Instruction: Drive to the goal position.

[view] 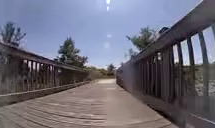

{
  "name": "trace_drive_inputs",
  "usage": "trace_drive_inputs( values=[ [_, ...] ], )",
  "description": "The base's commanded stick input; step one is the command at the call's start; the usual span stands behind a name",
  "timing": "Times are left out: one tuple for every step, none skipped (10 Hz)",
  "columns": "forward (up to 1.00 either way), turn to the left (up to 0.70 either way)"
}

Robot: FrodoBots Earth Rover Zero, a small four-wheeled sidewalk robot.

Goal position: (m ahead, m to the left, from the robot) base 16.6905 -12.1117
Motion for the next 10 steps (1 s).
trace_drive_inputs(
  values=[
    [0.7, 0.0],
    [0.7, 0.0],
    [0.7, 0.0],
    [0.7, 0.0],
    [0.7, 0.0],
    [0.7, 0.0],
    [0.7, 0.0],
    [0.7, 0.0],
    [0.7, 0.0],
    [0.7, 0.0]
  ],
)
